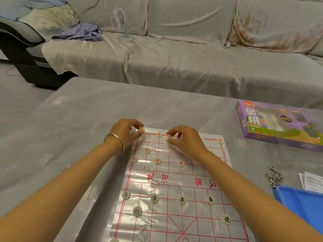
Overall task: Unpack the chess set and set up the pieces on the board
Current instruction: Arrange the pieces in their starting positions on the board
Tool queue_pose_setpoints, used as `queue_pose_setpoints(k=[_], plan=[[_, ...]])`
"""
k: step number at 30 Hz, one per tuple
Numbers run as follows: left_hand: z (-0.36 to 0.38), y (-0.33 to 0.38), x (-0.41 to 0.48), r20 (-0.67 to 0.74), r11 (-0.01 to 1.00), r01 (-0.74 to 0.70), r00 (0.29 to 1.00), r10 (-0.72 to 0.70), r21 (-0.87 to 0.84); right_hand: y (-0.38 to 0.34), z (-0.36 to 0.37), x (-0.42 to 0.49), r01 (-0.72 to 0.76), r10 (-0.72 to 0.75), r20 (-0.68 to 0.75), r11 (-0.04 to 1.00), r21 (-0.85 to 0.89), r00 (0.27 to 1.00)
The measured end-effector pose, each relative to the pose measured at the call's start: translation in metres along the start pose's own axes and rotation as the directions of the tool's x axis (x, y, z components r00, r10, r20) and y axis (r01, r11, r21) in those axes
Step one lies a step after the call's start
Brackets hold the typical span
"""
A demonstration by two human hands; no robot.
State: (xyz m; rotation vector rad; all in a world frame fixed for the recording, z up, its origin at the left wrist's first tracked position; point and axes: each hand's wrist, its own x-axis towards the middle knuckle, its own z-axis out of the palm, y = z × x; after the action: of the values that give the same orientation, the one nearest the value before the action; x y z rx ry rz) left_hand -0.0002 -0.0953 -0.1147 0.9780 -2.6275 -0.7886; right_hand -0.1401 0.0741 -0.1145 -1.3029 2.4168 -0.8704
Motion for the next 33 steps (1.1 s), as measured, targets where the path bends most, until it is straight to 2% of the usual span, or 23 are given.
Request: queue_pose_setpoints(k=[5, 11, 20, 22, 24, 26, 29, 33], plan=[[-0.010, -0.018, 0.000, -0.044, 1.000, -0.001, 0.999, 0.000, -0.016, -0.030, 0.027, 0.037, 0.062, -0.065, -0.021, 0.993, -0.099, 0.998], [-0.017, -0.033, -0.002, -0.076, 1.000, -0.014, 0.997, 0.012, -0.020, -0.039, 0.047, 0.052, 0.029, -0.031, -0.009, 0.978, -0.205, 0.999], [-0.018, -0.025, -0.006, -0.093, 0.993, -0.033, 0.995, 0.023, -0.115, -0.036, 0.047, 0.049, -0.007, 0.008, 0.008, 0.979, -0.203, 1.000], [-0.019, -0.019, -0.009, -0.075, 0.968, -0.031, 0.997, 0.013, -0.250, -0.039, 0.039, 0.045, 0.002, -0.005, -0.041, 0.997, -0.082, 0.999], [-0.019, -0.010, -0.011, -0.046, 0.929, -0.036, 0.999, 0.020, -0.368, -0.047, 0.025, 0.038, -0.023, 0.035, -0.065, 0.982, 0.188, 0.997], [-0.016, 0.002, -0.013, -0.040, 0.920, -0.079, 0.997, 0.069, -0.384, -0.053, 0.008, 0.026, -0.088, 0.085, 0.023, 0.925, 0.368, 0.996], [-0.007, 0.027, -0.015, -0.047, 0.909, -0.168, 0.986, 0.163, -0.382, -0.053, -0.014, 0.009, -0.203, 0.135, 0.181, 0.872, 0.445, 0.974], [0.007, 0.065, -0.020, -0.017, 0.901, -0.263, 0.962, 0.274, -0.346, -0.034, -0.042, -0.009, -0.327, 0.274, 0.178, 0.779, 0.536, 0.945]])
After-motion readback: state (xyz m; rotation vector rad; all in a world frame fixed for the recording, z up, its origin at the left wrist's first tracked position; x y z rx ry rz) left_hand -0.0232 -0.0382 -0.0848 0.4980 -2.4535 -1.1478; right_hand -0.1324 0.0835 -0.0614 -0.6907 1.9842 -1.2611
